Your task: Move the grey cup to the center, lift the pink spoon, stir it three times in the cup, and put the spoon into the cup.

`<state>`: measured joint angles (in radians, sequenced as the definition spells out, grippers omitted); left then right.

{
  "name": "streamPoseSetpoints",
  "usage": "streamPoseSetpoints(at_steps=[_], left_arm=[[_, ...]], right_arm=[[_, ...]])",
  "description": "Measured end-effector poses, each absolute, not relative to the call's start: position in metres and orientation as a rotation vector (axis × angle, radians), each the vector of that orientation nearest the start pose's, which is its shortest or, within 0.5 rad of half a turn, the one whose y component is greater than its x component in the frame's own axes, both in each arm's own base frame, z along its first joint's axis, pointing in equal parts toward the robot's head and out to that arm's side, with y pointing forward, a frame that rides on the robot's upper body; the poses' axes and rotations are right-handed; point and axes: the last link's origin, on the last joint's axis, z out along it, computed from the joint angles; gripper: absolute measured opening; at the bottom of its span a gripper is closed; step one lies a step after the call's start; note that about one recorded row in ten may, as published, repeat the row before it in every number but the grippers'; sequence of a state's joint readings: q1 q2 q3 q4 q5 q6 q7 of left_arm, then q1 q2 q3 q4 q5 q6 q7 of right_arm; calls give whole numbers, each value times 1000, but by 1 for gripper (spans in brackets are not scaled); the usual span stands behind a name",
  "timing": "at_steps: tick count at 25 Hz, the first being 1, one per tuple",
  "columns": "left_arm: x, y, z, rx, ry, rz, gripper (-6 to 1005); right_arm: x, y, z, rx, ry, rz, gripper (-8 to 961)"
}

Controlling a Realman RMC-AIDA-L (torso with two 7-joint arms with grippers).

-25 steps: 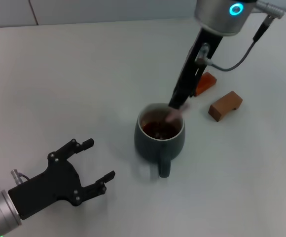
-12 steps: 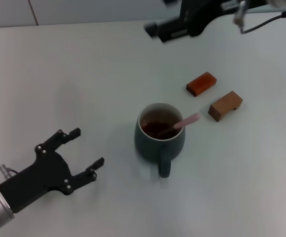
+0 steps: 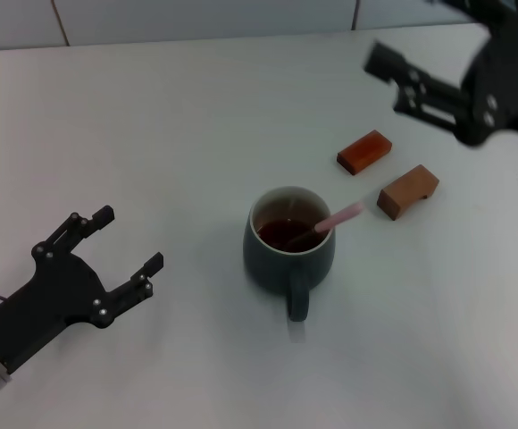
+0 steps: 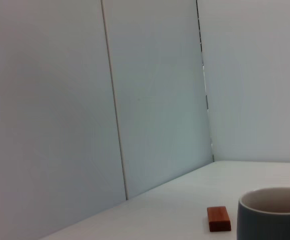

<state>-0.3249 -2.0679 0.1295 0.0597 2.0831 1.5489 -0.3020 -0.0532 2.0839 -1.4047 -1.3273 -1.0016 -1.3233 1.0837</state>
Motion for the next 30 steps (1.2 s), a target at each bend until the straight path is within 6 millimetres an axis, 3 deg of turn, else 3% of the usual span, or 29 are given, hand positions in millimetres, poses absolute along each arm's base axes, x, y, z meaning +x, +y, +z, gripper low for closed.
streamPoseSetpoints(at_steps=[3, 4, 8, 13, 18, 25, 30], left_arm=[[-321, 231, -49, -2251, -195, -814, 846], [-321, 231, -49, -2251, -195, -814, 846], [-318, 226, -54, -2238, -145, -806, 846], [-319, 225, -54, -2203, -168, -813, 847], [-320, 224, -51, -2116, -220, -830, 847], [-324, 218, -45, -1918, -314, -835, 846], [-326, 211, -41, -1741, -318, -777, 846]], right_arm=[[230, 252, 32, -2201, 75, 1160, 759], [230, 252, 32, -2201, 75, 1160, 759], [265, 235, 0, -2163, 81, 1138, 760], [288, 217, -18, -2051, 50, 1095, 760], [299, 200, -26, -1989, 20, 1037, 760], [304, 191, -31, -1998, 44, 1007, 760], [321, 190, -13, -1793, 167, 960, 759]])
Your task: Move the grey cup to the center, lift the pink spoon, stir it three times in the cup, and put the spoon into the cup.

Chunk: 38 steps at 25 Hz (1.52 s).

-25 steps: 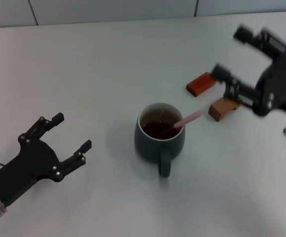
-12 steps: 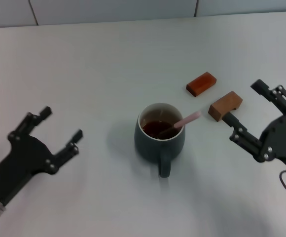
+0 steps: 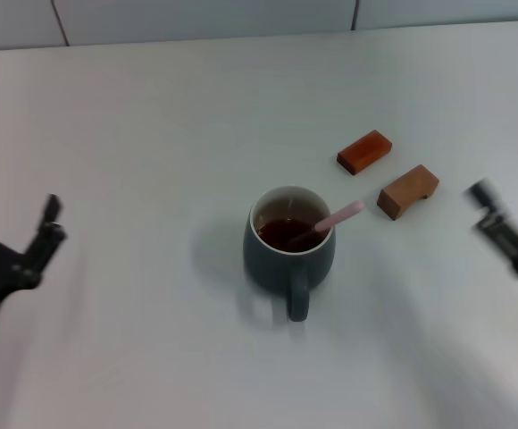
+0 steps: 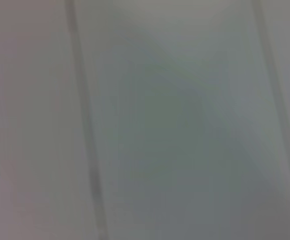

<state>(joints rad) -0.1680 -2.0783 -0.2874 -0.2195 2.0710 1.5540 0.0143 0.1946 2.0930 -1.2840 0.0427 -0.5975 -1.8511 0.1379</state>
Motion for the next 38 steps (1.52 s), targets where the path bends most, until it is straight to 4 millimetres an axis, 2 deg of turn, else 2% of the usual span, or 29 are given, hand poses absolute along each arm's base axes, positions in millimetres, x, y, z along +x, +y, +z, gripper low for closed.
streamPoseSetpoints(at_steps=[2, 3, 7, 14, 16, 17, 18, 19, 20, 24, 25, 26, 28, 29, 30, 38], left_arm=[[-331, 207, -34, -1638, -344, -742, 846], [-336, 205, -28, -1588, -371, -737, 846], [-343, 203, -20, -1522, -427, -755, 846], [-349, 202, -14, -1478, -461, -759, 847], [-349, 201, -15, -1484, -458, -758, 847], [-344, 200, -25, -1604, -396, -734, 847], [-340, 198, -34, -1715, -325, -706, 847], [-340, 198, -34, -1715, -325, -706, 847], [-336, 192, -46, -1855, -220, -669, 847], [-336, 192, -46, -1855, -220, -669, 847], [-328, 174, -69, -2091, 9, -622, 847], [-325, 167, -77, -2204, 90, -637, 846], [-325, 170, -79, -2264, 95, -648, 846], [-325, 170, -79, -2264, 95, -648, 846], [-327, 179, -85, -2317, 29, -631, 846], [-319, 190, -86, -2338, -27, -701, 847]], right_arm=[[326, 189, -5, -1693, 214, 945, 759], [333, 188, 2, -1587, 263, 919, 759], [339, 187, 6, -1503, 304, 886, 759], [341, 188, 5, -1492, 318, 867, 759], [339, 189, 0, -1540, 306, 856, 759], [338, 189, -5, -1589, 288, 842, 759], [335, 187, -19, -1713, 245, 800, 759], [335, 187, -19, -1713, 245, 800, 759], [334, 186, -24, -1757, 229, 784, 759], [335, 179, -39, -1916, 218, 764, 760], [335, 178, -43, -1963, 210, 755, 760], [336, 177, -46, -2004, 203, 744, 760], [341, 179, -57, -2088, 214, 677, 760], [341, 179, -57, -2088, 214, 677, 760], [343, 181, -60, -2097, 219, 657, 760], [342, 184, -64, -2123, 223, 654, 760]])
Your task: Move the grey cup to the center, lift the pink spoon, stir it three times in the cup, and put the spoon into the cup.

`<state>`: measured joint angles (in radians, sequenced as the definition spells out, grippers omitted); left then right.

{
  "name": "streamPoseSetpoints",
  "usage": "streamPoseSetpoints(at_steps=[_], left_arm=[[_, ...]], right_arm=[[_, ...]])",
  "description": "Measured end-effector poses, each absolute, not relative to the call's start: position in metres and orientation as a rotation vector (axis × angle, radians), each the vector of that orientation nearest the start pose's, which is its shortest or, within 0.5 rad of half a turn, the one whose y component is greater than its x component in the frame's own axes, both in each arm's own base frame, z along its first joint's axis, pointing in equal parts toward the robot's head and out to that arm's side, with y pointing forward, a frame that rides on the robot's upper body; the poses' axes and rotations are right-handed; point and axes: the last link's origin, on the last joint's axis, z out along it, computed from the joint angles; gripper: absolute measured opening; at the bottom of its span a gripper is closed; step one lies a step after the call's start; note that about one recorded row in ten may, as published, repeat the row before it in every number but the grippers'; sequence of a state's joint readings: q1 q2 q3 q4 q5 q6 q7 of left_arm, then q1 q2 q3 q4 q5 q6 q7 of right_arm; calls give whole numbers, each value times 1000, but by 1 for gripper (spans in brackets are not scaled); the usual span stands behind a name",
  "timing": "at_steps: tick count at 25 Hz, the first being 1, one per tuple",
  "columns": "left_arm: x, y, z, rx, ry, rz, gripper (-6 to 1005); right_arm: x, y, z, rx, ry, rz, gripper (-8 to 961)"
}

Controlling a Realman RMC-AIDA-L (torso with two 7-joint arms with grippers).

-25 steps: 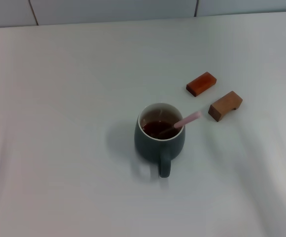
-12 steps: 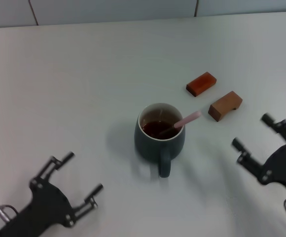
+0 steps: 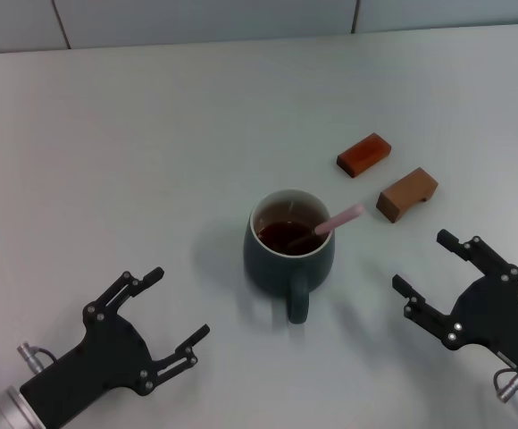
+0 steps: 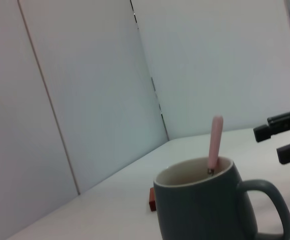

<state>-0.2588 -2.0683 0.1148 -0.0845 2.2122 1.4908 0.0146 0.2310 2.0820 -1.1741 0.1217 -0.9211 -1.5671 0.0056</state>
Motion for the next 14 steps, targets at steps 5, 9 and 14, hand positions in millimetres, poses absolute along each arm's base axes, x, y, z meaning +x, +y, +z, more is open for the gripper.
streamPoseSetpoints(at_steps=[5, 9, 14], left_arm=[[-314, 195, -86, -2351, -28, -730, 847], [-314, 195, -85, -2349, -33, -744, 847], [-314, 192, -84, -2342, -27, -751, 847]], right_arm=[[338, 184, -69, -2159, 222, 665, 759], [337, 185, -69, -2165, 230, 679, 760], [337, 186, -69, -2168, 228, 678, 759]])
